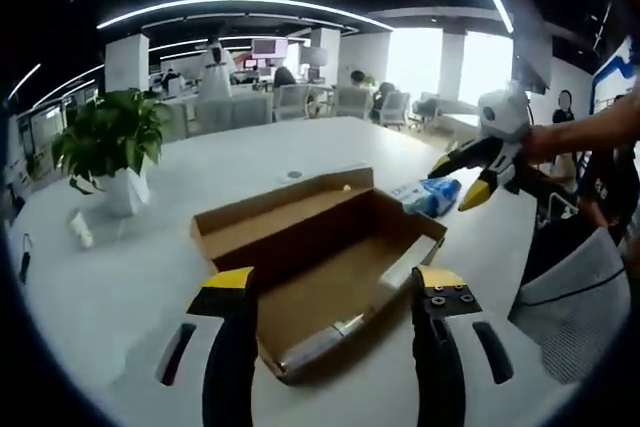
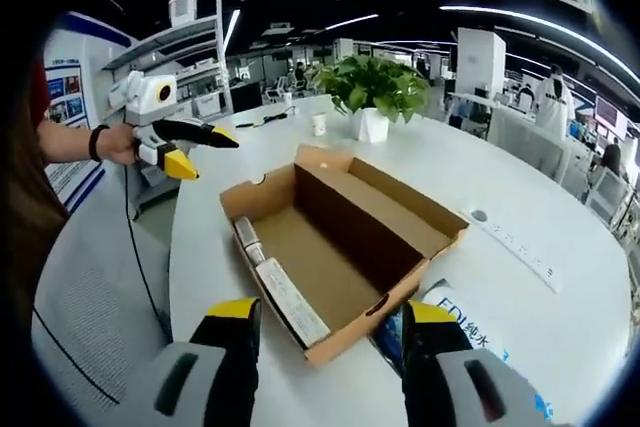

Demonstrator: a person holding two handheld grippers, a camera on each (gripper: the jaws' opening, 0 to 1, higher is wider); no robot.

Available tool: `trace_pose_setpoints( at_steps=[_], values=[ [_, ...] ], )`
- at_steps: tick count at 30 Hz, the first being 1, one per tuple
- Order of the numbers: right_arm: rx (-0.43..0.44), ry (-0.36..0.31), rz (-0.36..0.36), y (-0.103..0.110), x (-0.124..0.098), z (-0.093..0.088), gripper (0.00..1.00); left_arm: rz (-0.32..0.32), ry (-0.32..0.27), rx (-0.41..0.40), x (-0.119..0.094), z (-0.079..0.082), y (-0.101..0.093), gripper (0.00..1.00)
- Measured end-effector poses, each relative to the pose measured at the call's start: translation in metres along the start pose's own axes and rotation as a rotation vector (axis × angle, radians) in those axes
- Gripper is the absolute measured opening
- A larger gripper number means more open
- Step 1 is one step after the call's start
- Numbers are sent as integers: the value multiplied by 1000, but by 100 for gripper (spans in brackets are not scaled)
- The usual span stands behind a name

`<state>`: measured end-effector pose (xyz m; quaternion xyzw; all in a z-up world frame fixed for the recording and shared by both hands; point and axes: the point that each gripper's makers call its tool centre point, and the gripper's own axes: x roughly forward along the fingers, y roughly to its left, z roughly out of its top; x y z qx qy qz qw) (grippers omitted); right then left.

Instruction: Operate the shoe box by opening the lid, removing the specified soft item, and placing it in the target area until the item is outside and the box remains undamaged.

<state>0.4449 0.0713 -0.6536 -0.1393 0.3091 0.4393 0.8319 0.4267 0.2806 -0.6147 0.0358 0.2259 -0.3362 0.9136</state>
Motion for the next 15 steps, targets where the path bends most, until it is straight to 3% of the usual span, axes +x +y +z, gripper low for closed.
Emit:
trace_pose_setpoints(
  at_steps=[8,15],
  values=[
    [-158,124,42,-13,25,9,55,-3,5,11,-3,-3,-1,62],
    [-264,239,113,-11,47,4,56,-3,3,5,-9,-5,0,62]
  ],
)
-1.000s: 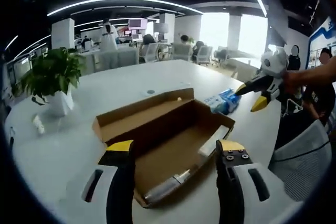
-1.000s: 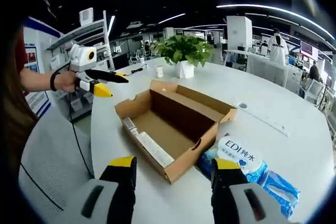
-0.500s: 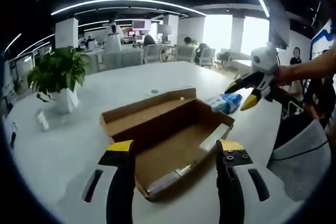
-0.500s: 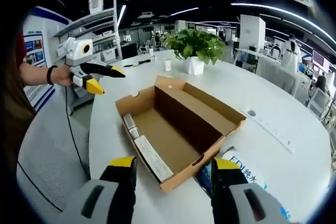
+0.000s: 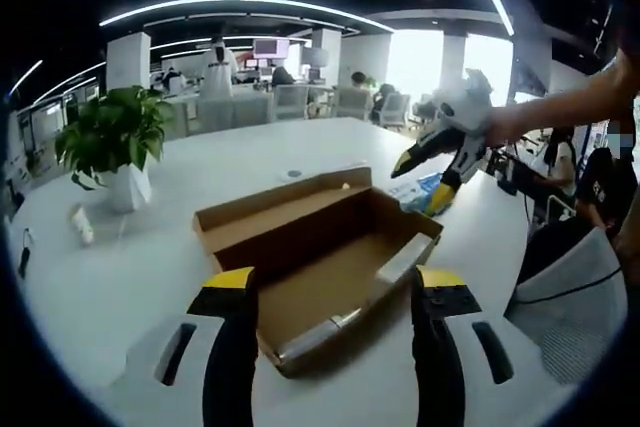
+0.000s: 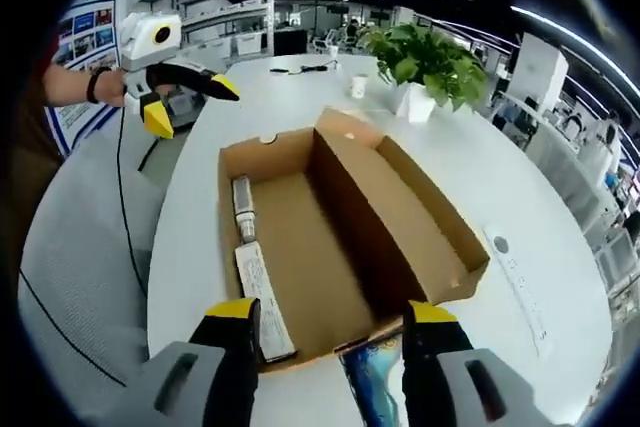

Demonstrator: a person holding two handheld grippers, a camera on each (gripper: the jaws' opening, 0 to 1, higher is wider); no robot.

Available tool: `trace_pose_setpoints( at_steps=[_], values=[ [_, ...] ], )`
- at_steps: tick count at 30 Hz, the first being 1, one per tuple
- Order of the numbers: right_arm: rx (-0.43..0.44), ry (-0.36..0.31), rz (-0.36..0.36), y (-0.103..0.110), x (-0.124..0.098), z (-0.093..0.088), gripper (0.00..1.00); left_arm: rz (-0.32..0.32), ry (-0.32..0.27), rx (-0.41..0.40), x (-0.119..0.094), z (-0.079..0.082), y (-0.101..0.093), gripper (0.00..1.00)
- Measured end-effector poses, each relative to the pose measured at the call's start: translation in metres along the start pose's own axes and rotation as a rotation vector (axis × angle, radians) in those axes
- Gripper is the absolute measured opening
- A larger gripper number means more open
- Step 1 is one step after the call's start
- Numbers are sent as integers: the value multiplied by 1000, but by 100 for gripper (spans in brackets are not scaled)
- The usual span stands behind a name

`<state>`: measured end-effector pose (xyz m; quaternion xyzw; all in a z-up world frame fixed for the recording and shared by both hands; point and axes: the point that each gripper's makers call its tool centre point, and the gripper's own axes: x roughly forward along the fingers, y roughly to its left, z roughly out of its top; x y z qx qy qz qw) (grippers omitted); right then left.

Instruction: Operate the shoe box by opening the lid, removing the specified soft item, and placing it in the target area until the item is outside and the box remains undamaged.

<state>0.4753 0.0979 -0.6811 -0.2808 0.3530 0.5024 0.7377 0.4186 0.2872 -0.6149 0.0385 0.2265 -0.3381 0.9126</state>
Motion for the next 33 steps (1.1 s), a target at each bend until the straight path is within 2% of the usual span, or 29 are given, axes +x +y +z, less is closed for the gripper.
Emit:
trace_pose_setpoints(
  at_steps=[10,16,18,20,26,28,33],
  values=[
    [-153,130,103,11,28,-7,58,12,3,-10,-9,-4,6,62],
    [-188,197,207,28,30,-11,59,16,-1,-21,-9,-4,10,62],
    [-219,262,263,36,31,-21,59,15,1,-18,-9,-5,10,62],
    [-247,274,251,32,38,-25,58,11,3,-17,-8,-5,9,62],
    [-273,301,283,35,49,-26,57,8,8,-18,-8,-8,8,62],
    [-286,289,258,28,50,-21,60,9,7,-20,-8,-8,9,62],
    [-299,290,234,20,50,-21,58,12,11,-19,-8,-9,11,61]
  ],
)
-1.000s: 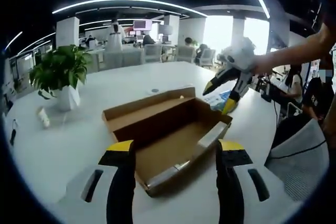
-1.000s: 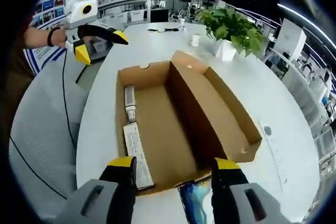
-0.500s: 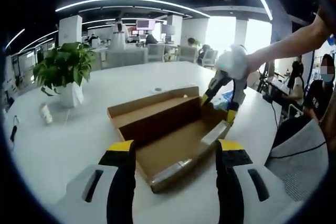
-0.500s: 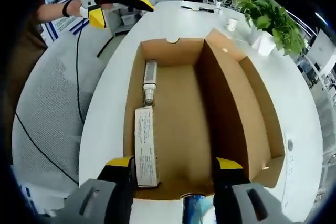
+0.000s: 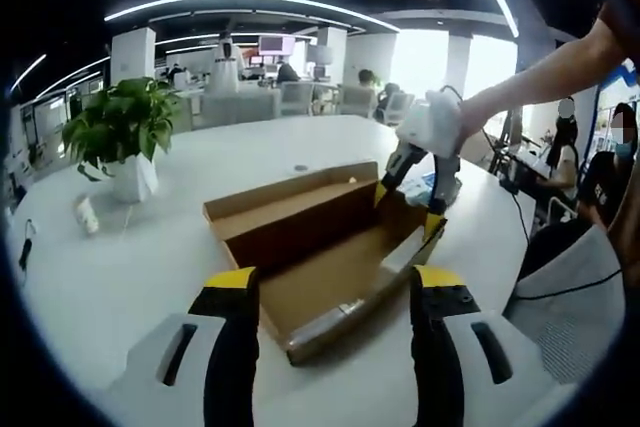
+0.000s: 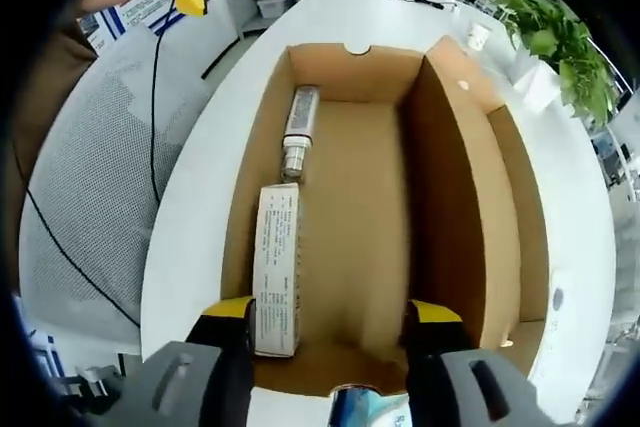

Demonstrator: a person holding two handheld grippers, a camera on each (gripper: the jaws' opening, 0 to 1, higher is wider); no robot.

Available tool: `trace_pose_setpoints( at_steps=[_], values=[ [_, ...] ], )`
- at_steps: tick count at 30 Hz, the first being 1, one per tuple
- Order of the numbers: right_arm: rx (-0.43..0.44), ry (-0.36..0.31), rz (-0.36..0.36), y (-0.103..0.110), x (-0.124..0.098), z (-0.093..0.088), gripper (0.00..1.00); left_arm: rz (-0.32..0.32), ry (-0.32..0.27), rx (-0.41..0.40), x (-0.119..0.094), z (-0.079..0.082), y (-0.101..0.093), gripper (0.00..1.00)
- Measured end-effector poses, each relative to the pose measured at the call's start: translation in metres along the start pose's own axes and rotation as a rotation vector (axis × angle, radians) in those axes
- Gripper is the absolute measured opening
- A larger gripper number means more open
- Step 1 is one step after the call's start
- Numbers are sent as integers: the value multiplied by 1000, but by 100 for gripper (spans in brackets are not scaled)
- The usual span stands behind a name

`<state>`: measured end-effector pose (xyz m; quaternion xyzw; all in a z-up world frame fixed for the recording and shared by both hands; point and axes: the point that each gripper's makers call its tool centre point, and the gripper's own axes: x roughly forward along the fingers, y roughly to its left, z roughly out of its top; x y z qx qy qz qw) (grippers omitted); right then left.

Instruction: Operate the shoe box by opening the lid, removing the specified soft item, and placing it in the target area until the item is outside and the box remains undamaged.

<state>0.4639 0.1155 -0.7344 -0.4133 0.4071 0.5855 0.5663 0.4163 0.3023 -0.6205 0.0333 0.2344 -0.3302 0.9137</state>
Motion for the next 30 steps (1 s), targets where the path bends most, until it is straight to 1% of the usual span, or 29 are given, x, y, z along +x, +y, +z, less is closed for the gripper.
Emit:
trace_pose_setpoints(
  at_steps=[3,6,9,14,17,23,26,30],
  values=[
    [-1,-4,-7,-1,-2,1,56,-1,1,-2,1,0,0,61],
    [12,-23,30,6,0,5,57,-6,3,-2,2,-1,-2,61],
    [5,-11,48,10,7,5,56,-11,6,4,4,0,-4,61],
    [-35,17,42,13,15,7,52,-10,1,9,4,4,-3,61],
    [-49,18,38,14,19,12,48,-8,2,6,5,4,-2,61],
    [-55,27,42,16,27,15,43,-14,11,8,6,0,-4,61],
    [-63,30,36,18,31,17,39,-14,15,9,7,-1,-5,60],
    [-91,35,31,24,43,20,27,-15,17,8,7,-1,-5,60]
  ],
)
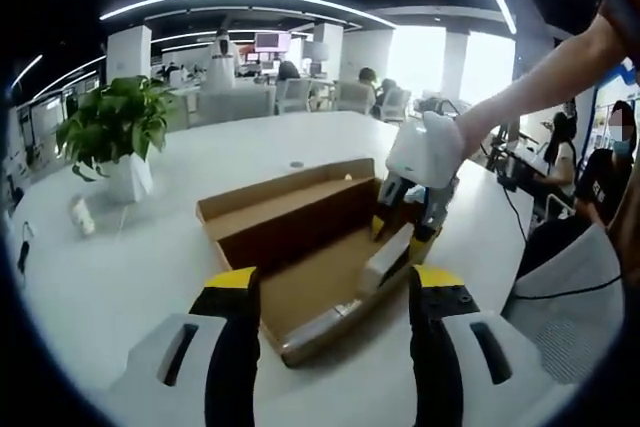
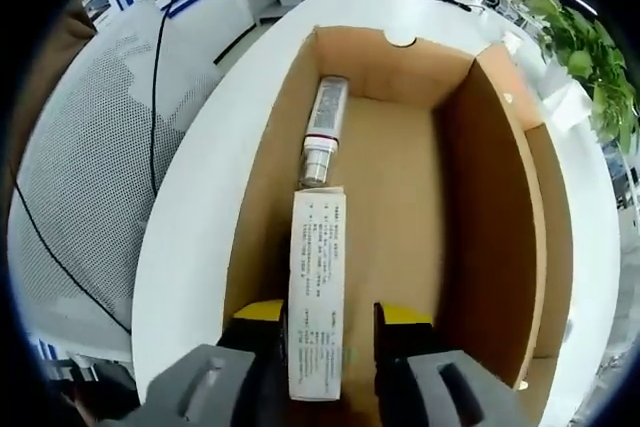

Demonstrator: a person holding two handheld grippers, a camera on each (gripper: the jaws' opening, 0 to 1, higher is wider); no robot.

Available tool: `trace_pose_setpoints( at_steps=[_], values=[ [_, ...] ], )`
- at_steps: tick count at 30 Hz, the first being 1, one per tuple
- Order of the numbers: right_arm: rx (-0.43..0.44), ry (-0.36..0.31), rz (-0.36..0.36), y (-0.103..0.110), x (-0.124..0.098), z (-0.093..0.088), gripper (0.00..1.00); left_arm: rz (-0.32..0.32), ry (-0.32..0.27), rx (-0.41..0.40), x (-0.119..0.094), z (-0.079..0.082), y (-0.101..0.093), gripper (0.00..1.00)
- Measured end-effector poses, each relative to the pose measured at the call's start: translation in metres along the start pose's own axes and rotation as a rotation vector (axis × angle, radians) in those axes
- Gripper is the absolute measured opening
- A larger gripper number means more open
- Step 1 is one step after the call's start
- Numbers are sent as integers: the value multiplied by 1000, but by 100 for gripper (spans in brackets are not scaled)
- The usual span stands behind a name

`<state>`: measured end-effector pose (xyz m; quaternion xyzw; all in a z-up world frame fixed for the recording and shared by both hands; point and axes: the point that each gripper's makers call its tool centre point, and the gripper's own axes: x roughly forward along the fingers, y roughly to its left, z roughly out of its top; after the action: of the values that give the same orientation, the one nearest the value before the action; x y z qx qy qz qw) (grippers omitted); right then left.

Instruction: Operate the shoe box by opening the lid, removing the specified soft item, and placing it in the target area until the item is outside and the box remains undamaged.

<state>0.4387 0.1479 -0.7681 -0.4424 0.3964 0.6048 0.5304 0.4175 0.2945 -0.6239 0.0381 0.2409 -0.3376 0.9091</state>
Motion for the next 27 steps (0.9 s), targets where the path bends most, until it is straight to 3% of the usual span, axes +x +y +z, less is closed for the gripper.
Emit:
trace_pose_setpoints(
  at_steps=[8,16,27],
  values=[
    [-6,-1,24,5,9,7,19,5,5,-4,-3,-2,4,60],
    [-9,-6,12,4,9,7,18,9,22,-5,-4,-9,4,60],
    [29,-43,-27,-2,-11,7,17,13,16,-1,-5,-3,6,60]
  ],
)
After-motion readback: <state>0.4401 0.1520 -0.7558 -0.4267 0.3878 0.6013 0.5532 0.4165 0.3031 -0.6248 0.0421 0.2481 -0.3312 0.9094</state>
